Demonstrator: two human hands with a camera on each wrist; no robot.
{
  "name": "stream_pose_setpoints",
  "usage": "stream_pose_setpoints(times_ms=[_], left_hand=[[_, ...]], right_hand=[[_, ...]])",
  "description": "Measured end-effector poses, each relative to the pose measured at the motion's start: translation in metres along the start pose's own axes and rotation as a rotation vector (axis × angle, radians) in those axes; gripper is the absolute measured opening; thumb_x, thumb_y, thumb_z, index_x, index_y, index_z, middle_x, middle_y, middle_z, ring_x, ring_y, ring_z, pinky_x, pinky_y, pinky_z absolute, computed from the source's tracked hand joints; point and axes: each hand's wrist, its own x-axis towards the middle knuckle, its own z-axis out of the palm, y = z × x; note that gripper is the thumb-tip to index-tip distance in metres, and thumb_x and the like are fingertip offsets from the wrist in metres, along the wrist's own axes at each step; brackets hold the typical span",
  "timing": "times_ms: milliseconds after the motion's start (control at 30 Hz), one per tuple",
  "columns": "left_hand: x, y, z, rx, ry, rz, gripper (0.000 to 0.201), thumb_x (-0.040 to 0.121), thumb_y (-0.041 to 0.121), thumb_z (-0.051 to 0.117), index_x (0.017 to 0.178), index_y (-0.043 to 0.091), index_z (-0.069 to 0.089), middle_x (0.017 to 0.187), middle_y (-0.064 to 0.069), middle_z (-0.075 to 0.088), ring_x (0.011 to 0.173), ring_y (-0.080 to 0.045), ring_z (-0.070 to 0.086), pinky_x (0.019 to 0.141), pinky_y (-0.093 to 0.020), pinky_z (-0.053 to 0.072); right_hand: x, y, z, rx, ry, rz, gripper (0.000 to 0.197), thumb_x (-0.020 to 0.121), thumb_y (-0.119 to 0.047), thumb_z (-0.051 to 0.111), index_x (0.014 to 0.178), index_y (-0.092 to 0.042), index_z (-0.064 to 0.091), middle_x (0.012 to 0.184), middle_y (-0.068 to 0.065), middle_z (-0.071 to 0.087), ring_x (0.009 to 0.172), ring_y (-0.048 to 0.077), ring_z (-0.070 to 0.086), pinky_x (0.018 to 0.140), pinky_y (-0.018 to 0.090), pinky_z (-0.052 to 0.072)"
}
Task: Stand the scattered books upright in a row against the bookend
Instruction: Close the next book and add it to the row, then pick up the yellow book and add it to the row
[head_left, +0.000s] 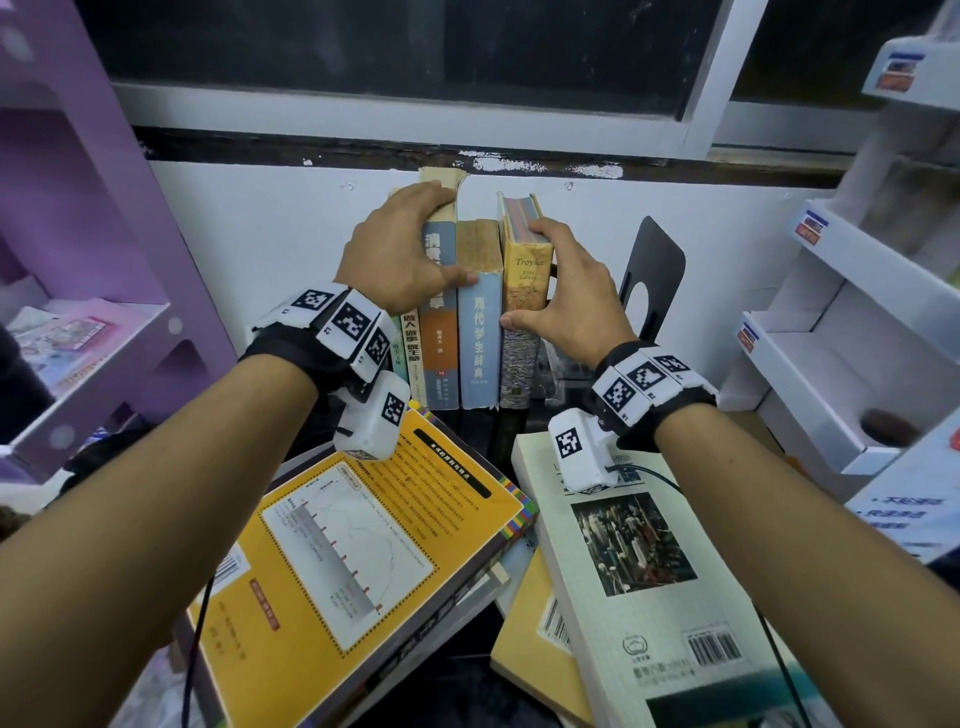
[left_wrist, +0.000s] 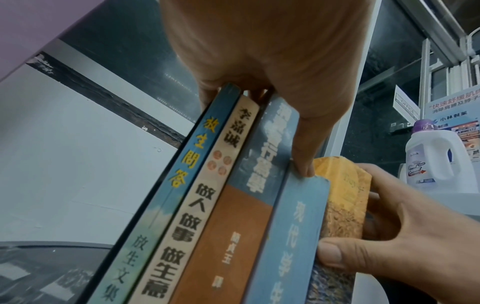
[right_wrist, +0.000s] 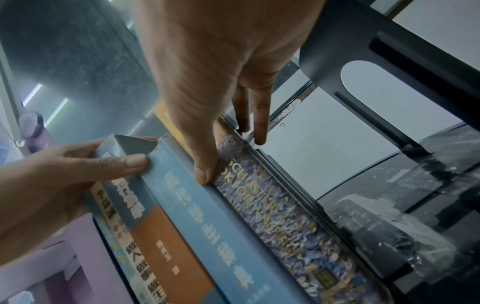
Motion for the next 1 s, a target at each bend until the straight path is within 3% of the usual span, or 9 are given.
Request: stream_pose_setpoints(times_ms=[167,267,367,433,567,700,800,867,1000], left_hand=[[0.0,0.001,-0.006,-0.033,-0.052,-0.019,0.08,0.071,0.038,0.081,0.139,0.02,0.044,0.14,-0.002,0.047,0.126,-0.021,0.045,0.104,-0.036,0.039],[-0.005,0.003,-0.01,-0.049,-0.047,-0.021,0.073,0.075,0.032,0.078,0.138,0.017,0.046,0.139,-0.004,0.048,0.125,-0.021,0.046,0.103,-0.033,0.037],[-0.015,0.005,-0.015,-0.041,0.001,-0.024,0.065,0.08,0.031,0.074,0.137,0.016,0.047,0.139,-0.005,0.048,0.127,-0.022,0.045,0.104,-0.033,0.036],[-0.024,0.006,-0.02,-0.039,0.049,-0.034,0.06,0.081,0.029,0.072,0.135,0.017,0.048,0.139,-0.006,0.047,0.129,-0.023,0.043,0.106,-0.036,0.036],[-0.045,0.007,-0.028,-0.093,0.115,-0.048,0.056,0.082,0.024,0.07,0.133,0.015,0.048,0.135,-0.008,0.048,0.125,-0.023,0.046,0.103,-0.034,0.037],[-0.068,0.004,-0.031,-0.12,0.075,-0.097,0.058,0.083,0.024,0.07,0.134,0.013,0.044,0.132,-0.01,0.046,0.12,-0.022,0.049,0.096,-0.028,0.037],[-0.084,0.003,-0.031,-0.116,-0.061,-0.173,0.059,0.086,0.029,0.069,0.136,0.013,0.043,0.136,-0.01,0.045,0.122,-0.024,0.049,0.101,-0.036,0.04],[-0.095,0.003,-0.029,-0.079,-0.26,-0.238,0.062,0.088,0.034,0.066,0.14,0.011,0.04,0.14,-0.011,0.044,0.124,-0.027,0.048,0.101,-0.037,0.04],[-0.117,-0.004,-0.014,-0.025,-0.657,-0.35,0.078,0.078,0.058,0.063,0.143,0.021,0.04,0.145,-0.005,0.045,0.127,-0.026,0.047,0.108,-0.044,0.038]], right_hand=[[-0.004,-0.007,-0.005,0.052,-0.039,0.039,0.097,0.061,-0.03,0.089,0.141,-0.028,0.033,0.129,-0.002,0.057,0.107,0.019,0.061,0.091,0.039,0.053],[-0.005,-0.013,-0.012,0.05,-0.072,0.074,0.098,0.067,-0.028,0.085,0.146,-0.024,0.029,0.131,0.001,0.058,0.109,0.019,0.06,0.094,0.032,0.049],[-0.013,-0.022,-0.022,0.08,-0.049,0.081,0.085,0.073,-0.021,0.081,0.144,-0.019,0.033,0.135,0.004,0.056,0.1,0.016,0.058,0.087,0.028,0.047],[-0.02,-0.028,-0.027,0.084,0.008,0.089,0.074,0.076,-0.021,0.079,0.138,-0.018,0.039,0.132,0.004,0.057,0.093,0.016,0.058,0.081,0.028,0.047],[-0.036,-0.039,-0.029,0.107,0.153,0.123,0.047,0.075,-0.026,0.077,0.11,-0.023,0.046,0.106,0.0,0.059,0.087,0.019,0.062,0.07,0.028,0.045],[-0.058,-0.058,-0.032,0.144,-0.065,0.169,0.046,0.079,-0.032,0.076,0.115,-0.018,0.051,0.103,-0.001,0.061,0.088,0.015,0.058,0.066,0.021,0.038],[-0.073,-0.069,-0.028,0.075,-0.367,0.197,0.062,0.08,-0.042,0.074,0.13,-0.016,0.047,0.117,0.001,0.06,0.101,0.015,0.056,0.075,0.023,0.04],[-0.081,-0.073,-0.02,0.012,-0.519,0.22,0.074,0.078,-0.05,0.073,0.137,-0.016,0.043,0.129,0.001,0.056,0.11,0.017,0.054,0.088,0.029,0.042],[-0.095,-0.079,-0.006,-0.066,-0.656,0.247,0.082,0.079,-0.055,0.071,0.143,-0.014,0.04,0.141,0.005,0.049,0.124,0.022,0.05,0.093,0.031,0.041]])
